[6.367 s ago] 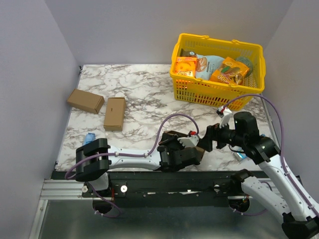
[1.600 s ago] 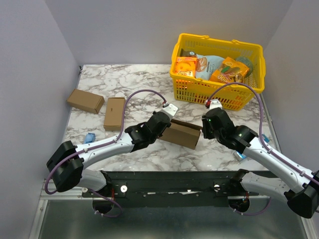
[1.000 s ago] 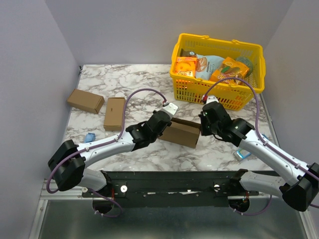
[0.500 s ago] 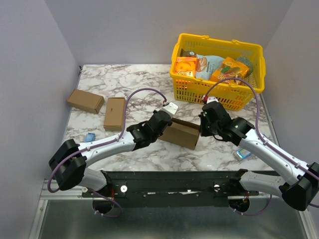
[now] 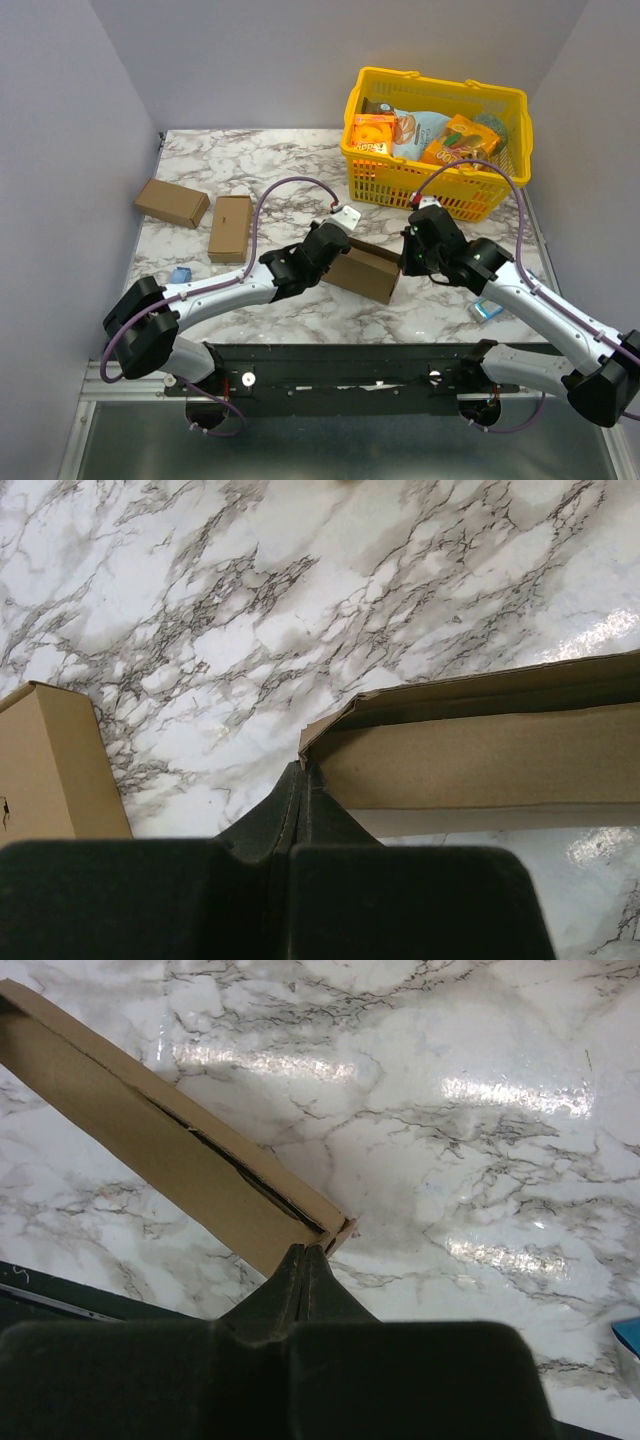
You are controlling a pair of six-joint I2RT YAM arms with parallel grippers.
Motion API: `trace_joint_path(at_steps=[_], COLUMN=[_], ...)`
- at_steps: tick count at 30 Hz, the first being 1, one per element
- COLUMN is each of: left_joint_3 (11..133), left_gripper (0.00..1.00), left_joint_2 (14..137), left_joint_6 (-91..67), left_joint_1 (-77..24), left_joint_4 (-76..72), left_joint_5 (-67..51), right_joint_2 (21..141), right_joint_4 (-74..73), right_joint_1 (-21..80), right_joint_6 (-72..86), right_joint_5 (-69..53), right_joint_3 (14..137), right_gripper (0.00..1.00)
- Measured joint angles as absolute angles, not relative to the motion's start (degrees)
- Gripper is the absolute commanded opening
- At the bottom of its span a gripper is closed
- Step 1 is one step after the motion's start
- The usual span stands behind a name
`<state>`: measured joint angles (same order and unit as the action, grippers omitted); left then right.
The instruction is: Fold the paper box
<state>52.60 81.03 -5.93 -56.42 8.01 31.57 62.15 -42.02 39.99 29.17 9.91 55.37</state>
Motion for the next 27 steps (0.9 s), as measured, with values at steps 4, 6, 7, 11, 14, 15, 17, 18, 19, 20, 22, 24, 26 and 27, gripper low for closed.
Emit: trace_joint_path(at_steps=[4,6,7,11,14,15,17,18,19,20,22,24,26,27], left_joint_3=[52.69,52.73,52.73,52.84,52.90,52.93,52.99,53.06,53.10,53.12,53.15,53.15,53.15,53.19], left_gripper=[0.00,0.00,0.00,0.00,0.00,0.00,0.00,0.00,0.00,0.00,0.00,0.00,0.00,0.00], left_joint_2=[81.08,81.12,81.14,81.23,81.34,81.38,81.49,81.56,81.60,81.62,81.67,81.67,81.67,81.67], left_joint_6=[-6.11,-6.22,-6.37,-6.92,-7.05,-7.11,-7.22,-7.31,-7.38,-7.40,-7.53,-7.70,-7.84,-7.94], left_joint_1=[-56.73,-56.84,-56.84,-56.84,-56.84,-56.84,-56.84,-56.84,-56.84,-56.84,-56.84,-56.84,-56.84,-56.84], left_joint_4=[7.99,7.97,7.97,7.99,7.99,7.99,7.97,7.97,7.97,7.99,7.99,7.99,8.01,8.01], left_joint_5=[31.55,31.53,31.53,31.55,31.57,31.62,31.73,31.79,31.88,31.92,31.97,31.99,32.01,32.01], right_joint_2=[61.45,60.90,60.62,59.18,58.48,58.30,58.02,57.89,57.76,57.60,57.19,56.49,55.72,55.37], right_joint_4=[-41.67,-41.32,-40.95,-38.96,-37.78,-37.43,-36.77,-36.49,-36.27,-36.05,-35.70,-35.40,-35.24,-35.27], right_joint_1=[39.99,39.99,39.99,39.92,39.88,39.86,39.72,39.72,39.72,39.72,39.72,39.72,39.72,39.72], right_joint_6=[29.43,29.63,29.74,30.06,30.17,30.17,30.20,30.20,30.20,30.20,30.22,30.41,30.72,31.00], right_joint_5=[9.89,9.78,9.78,9.78,9.78,9.78,9.78,9.78,9.78,9.78,9.76,9.72,9.52,9.41], right_joint_3=[54.02,53.06,52.69,50.57,49.47,49.17,48.60,48.34,48.14,47.90,47.44,46.83,46.26,45.98], right_gripper=[0.00,0.01,0.01,0.01,0.01,0.01,0.01,0.01,0.01,0.01,0.01,0.01,0.01,0.01])
